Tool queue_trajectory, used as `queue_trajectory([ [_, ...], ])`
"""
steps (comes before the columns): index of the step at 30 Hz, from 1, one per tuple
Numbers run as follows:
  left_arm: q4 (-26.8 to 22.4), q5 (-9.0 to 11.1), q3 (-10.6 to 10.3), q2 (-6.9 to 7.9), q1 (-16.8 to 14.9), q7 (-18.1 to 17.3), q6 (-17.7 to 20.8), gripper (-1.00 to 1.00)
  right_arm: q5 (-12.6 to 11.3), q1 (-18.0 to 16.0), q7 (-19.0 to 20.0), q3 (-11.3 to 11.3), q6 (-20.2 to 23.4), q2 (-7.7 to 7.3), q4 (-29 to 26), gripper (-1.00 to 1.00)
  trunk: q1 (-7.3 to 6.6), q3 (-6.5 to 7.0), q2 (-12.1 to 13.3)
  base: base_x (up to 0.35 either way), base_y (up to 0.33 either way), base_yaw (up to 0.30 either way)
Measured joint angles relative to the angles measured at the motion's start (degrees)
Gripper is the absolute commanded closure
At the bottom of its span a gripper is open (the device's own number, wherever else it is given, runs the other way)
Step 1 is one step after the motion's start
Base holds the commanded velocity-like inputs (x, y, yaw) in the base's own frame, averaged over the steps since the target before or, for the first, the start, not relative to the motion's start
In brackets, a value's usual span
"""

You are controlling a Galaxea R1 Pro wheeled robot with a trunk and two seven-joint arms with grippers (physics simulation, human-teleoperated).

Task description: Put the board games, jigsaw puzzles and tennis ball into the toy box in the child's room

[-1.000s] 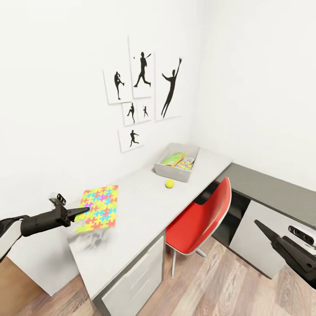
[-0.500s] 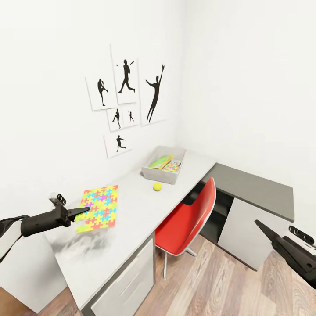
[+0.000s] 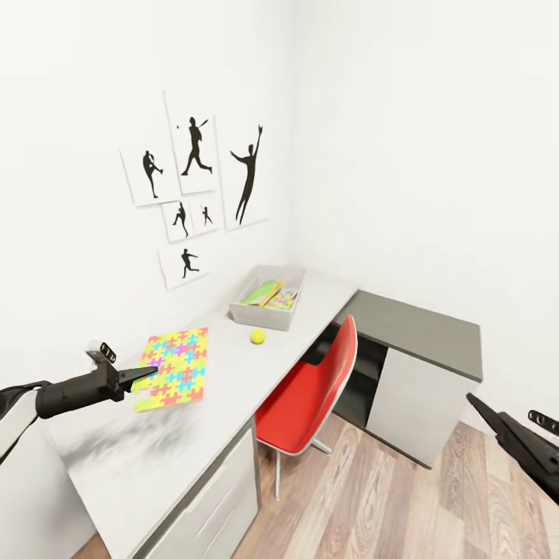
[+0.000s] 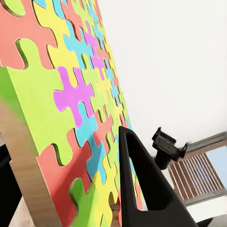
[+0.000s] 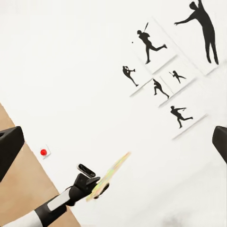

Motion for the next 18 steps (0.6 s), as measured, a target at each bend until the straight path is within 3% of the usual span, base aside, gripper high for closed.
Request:
queue_trajectory([
  [8, 0.0, -0.09, -0.03, 0.01, -0.01, 0.01, 0.0, 1.0, -0.55, -0.03, -16.17, -0.81, 3.85, 0.46, 3.62, -1.0, -1.76, 1.73, 3.22, 0.0, 0.0, -0.062],
  [18, 0.0, -0.16, -0.03, 0.01, 0.02, 0.08, 0.2, 1.0, -0.31, -0.09, -23.45, -1.19, 8.52, 0.31, -1.33, -1.0, -3.96, 3.55, 7.24, 0.0, 0.0, -0.002],
])
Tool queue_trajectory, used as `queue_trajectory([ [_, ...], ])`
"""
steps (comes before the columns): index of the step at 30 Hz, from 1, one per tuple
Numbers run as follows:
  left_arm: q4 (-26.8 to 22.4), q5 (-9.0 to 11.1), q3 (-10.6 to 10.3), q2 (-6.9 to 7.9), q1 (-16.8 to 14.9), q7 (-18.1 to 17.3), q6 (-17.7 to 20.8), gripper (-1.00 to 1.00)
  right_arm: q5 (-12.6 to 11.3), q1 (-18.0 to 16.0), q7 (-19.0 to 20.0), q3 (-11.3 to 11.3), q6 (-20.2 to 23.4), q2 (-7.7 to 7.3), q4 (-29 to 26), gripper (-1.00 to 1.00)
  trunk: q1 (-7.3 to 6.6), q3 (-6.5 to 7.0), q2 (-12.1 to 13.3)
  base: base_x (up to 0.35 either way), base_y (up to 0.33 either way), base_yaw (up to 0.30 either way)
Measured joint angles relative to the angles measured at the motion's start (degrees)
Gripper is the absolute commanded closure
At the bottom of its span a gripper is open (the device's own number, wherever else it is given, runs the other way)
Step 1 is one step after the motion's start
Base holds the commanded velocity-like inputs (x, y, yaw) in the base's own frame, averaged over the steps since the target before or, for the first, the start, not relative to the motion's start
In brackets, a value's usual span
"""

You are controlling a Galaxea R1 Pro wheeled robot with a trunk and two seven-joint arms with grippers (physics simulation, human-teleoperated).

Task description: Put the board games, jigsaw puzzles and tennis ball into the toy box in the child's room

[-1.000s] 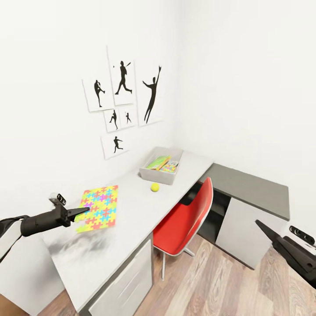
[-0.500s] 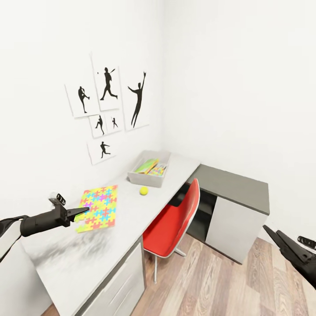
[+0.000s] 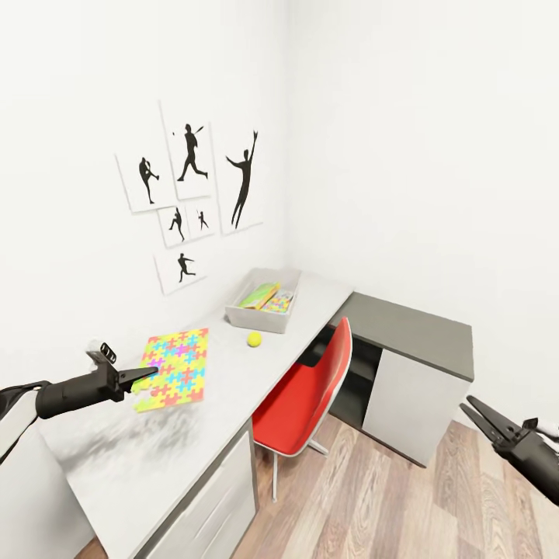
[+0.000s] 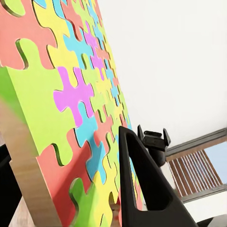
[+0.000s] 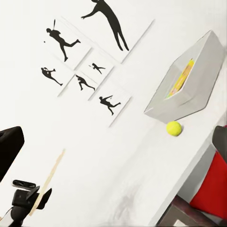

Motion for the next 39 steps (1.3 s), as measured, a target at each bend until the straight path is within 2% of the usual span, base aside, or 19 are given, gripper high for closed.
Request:
queue_trajectory([
  [3, 0.0, 0.02, -0.03, 0.0, 0.01, 0.01, 0.04, 1.0, 0.1, 0.0, -1.43, -0.28, 0.45, 0.06, -0.7, -1.0, -0.66, 0.54, 1.21, 0.0, 0.0, 0.0],
  [12, 0.0, -0.05, -0.37, -0.1, 0.08, 0.14, -0.33, 1.0, 0.15, 0.0, -2.31, -0.41, 0.5, 0.16, -1.16, -1.0, -0.67, 0.55, 1.23, 0.021, -0.039, 0.0],
  [26, -0.15, -0.09, -0.44, -0.09, 0.1, 0.16, -0.59, 1.0, -0.53, 0.01, -1.48, -0.39, 1.4, 0.13, -1.55, -1.0, -0.68, 0.56, 1.22, 0.15, -0.291, -0.003],
  [29, -0.15, -0.09, -0.48, -0.09, 0.1, 0.16, -0.59, 1.0, -0.6, 0.01, -1.25, -0.35, 2.47, 0.12, -1.58, -1.0, -0.68, 0.65, 1.22, 0.16, -0.312, -0.097],
  [31, -0.15, -0.09, -0.53, -0.09, 0.1, 0.17, -0.59, 1.0, -0.59, 0.01, -1.14, -0.38, 4.86, 0.07, -1.6, -1.0, -0.69, 0.74, 1.22, 0.181, -0.309, -0.2],
  [39, -0.15, -0.13, -0.53, -0.09, 0.1, 0.25, -0.69, 1.0, -0.51, 0.02, -1.17, -0.42, 4.85, 0.19, -1.59, -1.0, -0.69, 0.9, 1.22, 0.219, -0.276, -0.056],
])
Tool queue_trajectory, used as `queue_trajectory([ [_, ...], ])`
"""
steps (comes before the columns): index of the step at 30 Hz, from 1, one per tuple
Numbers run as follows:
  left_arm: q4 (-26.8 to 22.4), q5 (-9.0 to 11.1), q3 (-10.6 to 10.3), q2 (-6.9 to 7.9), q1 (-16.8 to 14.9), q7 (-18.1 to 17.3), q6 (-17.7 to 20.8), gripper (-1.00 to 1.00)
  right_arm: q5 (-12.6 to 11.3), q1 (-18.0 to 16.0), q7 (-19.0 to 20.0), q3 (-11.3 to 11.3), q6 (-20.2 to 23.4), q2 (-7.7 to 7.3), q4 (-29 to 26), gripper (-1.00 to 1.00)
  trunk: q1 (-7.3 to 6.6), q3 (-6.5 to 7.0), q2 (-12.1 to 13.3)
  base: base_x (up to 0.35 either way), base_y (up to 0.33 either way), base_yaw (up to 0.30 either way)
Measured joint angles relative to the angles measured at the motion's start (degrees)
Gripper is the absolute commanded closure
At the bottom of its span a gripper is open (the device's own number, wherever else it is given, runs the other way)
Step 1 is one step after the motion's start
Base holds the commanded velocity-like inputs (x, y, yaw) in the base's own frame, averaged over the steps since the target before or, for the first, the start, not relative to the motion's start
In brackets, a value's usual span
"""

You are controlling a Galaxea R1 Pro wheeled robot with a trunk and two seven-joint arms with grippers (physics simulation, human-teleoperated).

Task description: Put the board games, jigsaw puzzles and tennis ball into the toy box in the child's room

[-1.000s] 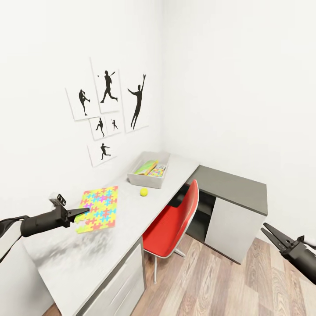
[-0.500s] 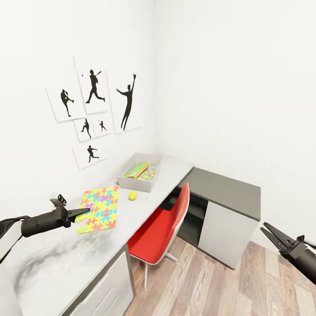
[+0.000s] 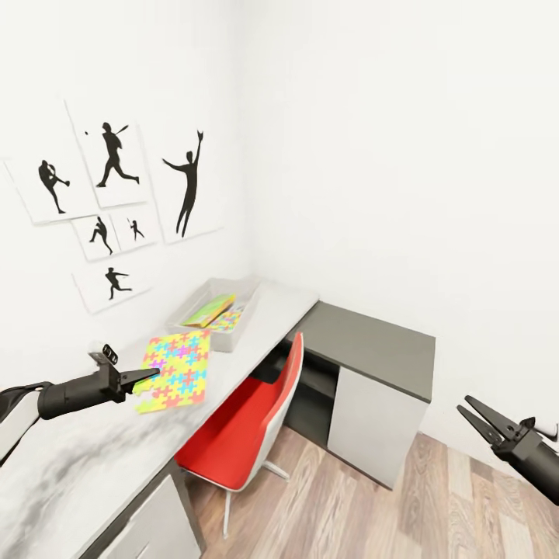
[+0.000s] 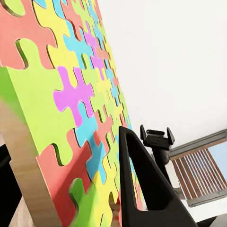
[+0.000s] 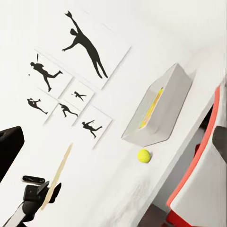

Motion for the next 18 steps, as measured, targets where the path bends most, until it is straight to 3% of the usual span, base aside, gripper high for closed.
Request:
queue_trajectory([
  [9, 0.07, 0.07, 0.05, 0.01, 0.02, 0.09, 0.03, 1.0, 0.02, -0.03, 0.22, 0.0, -0.14, 0.01, 0.01, -1.0, 0.0, 0.0, 0.0, 0.254, -0.239, 0.179],
  [18, 0.09, 0.04, 0.06, 0.0, 0.0, 0.08, 0.02, 1.0, 0.01, -0.01, 0.33, -0.01, -0.11, 0.0, -0.77, -1.0, 0.0, 0.0, 0.0, 0.242, -0.261, 0.009],
])
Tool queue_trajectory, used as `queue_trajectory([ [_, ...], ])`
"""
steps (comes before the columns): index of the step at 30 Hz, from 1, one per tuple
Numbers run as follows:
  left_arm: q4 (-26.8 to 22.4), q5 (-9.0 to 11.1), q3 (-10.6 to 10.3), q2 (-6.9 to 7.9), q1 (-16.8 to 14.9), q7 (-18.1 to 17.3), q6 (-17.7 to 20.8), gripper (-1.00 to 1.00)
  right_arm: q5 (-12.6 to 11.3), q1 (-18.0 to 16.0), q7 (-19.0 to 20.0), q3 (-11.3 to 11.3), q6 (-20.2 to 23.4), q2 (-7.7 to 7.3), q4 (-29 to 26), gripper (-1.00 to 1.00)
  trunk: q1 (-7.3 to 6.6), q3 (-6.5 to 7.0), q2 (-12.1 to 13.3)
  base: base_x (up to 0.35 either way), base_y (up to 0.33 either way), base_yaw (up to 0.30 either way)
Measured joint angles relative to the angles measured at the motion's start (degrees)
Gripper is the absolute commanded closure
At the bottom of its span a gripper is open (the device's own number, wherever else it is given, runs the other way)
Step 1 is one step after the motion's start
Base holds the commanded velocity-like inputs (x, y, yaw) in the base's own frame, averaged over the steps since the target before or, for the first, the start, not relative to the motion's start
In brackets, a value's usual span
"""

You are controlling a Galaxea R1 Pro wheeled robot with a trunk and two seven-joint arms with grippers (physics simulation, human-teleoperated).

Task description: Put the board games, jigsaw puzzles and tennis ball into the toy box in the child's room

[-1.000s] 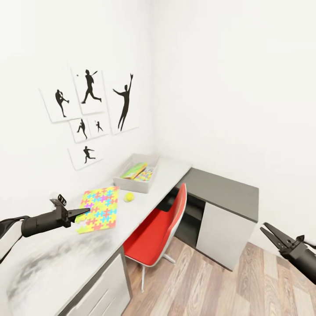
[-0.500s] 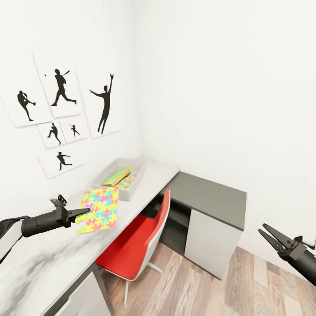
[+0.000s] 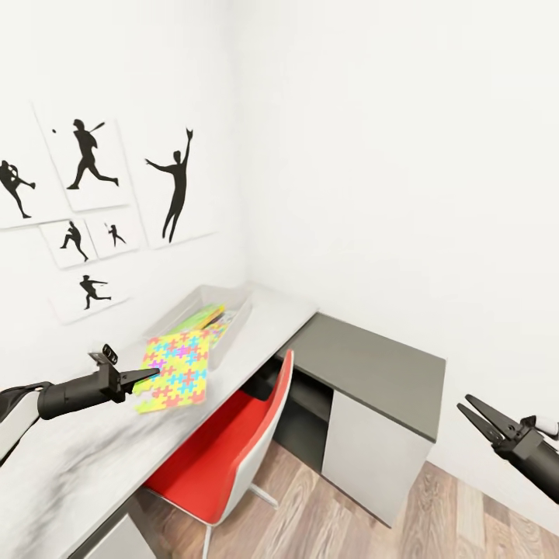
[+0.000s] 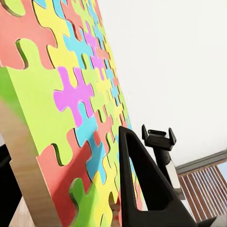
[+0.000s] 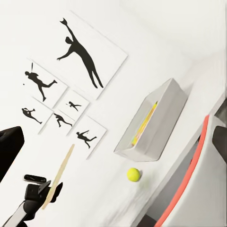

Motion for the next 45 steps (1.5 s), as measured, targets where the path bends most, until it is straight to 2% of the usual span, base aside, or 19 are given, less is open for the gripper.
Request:
queue_trajectory([
  [7, 0.06, -0.01, -0.03, 0.01, 0.02, 0.01, 0.0, 1.0, 0.01, -0.02, 0.11, 0.02, -0.04, 0.01, -0.09, -1.0, 0.0, 0.11, 0.0, 0.236, -0.267, 0.103],
  [24, 0.06, 0.04, 0.04, 0.01, 0.1, -0.03, 0.02, 1.0, 0.01, -0.02, 0.17, 0.11, -0.13, 0.01, -0.08, -1.0, 0.0, 0.83, 0.0, 0.214, -0.255, 0.256],
  [34, 0.05, 0.03, 0.03, 0.02, 0.11, -0.06, 0.02, 1.0, 0.01, -0.02, 0.35, 0.12, -0.13, 0.01, -0.07, -1.0, 0.01, 1.12, 0.0, 0.086, -0.028, 0.275],
  [45, 0.18, -0.08, 0.06, 0.02, 0.16, -0.06, 0.0, 1.0, 0.01, -0.02, 0.45, 0.12, -0.14, 0.01, -0.06, -1.0, 0.0, 1.2, 0.0, 0.206, 0.0, 0.286],
])
